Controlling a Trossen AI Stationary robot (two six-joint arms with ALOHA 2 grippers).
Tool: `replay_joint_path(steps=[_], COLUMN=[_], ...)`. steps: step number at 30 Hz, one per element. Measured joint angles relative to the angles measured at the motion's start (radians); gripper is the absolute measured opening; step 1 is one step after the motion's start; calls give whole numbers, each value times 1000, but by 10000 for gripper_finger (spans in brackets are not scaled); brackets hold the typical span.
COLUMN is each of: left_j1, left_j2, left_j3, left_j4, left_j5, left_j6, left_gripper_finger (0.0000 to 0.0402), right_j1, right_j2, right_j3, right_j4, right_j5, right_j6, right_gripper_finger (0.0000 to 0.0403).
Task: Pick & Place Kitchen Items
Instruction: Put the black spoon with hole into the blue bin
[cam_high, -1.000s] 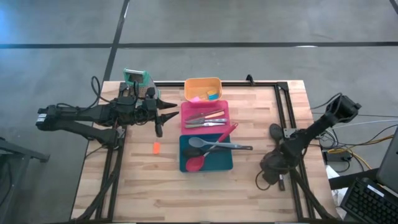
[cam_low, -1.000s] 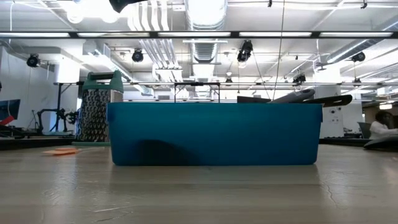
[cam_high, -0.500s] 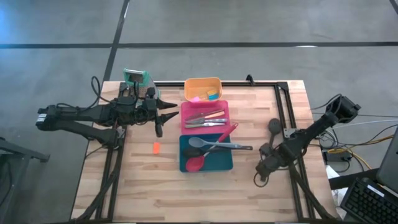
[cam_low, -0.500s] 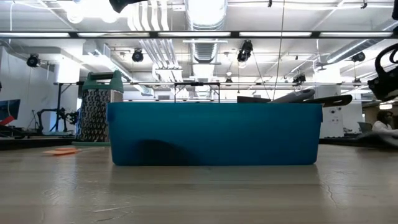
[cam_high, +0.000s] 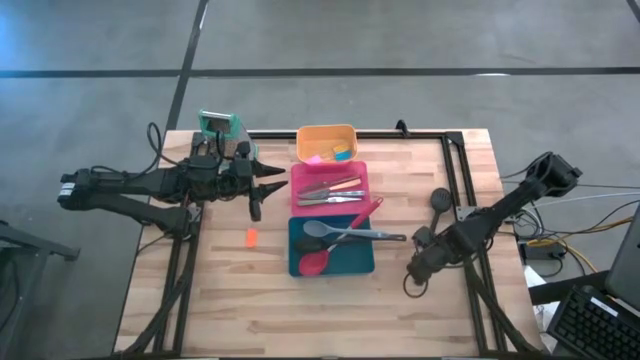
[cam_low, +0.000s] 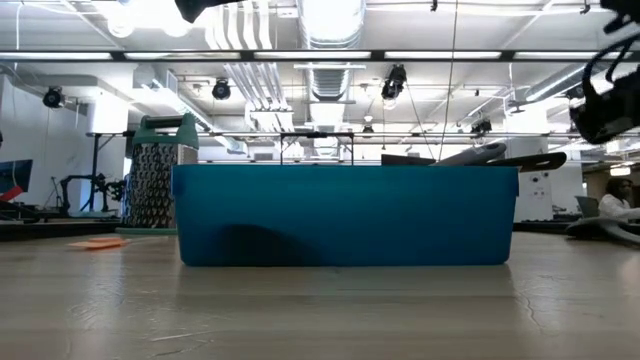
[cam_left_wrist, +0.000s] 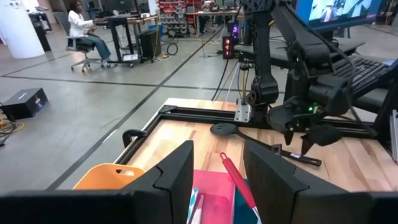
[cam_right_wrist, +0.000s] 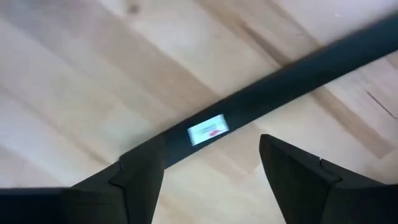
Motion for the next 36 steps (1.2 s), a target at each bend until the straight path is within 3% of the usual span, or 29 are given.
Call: replay_joint_path(steps=[4, 11, 23, 31, 36], left_j1=[0, 0, 0, 0, 0], left_j2=[0, 0, 0, 0, 0], left_j3=[0, 0, 0, 0, 0], left_j4=[-2, -2, -4, -11, -11], left_j5=[0, 0, 10, 12, 12], left_j6=[0, 0, -3, -7, -8], left_gripper_finger=[145, 145, 145, 145, 145], right_j1=[-2, -45, -266, -311, -321], right_j2=[-26, -31, -31, -31, -31], right_j3=[34, 51, -4, -5, -4], right_j4=[-24, -234, -235, -230, -231], right_j5=[10, 96, 168, 178, 161], right_j6=[-15, 55, -102, -102, -103], right_gripper_finger=[261, 250, 236, 256, 241])
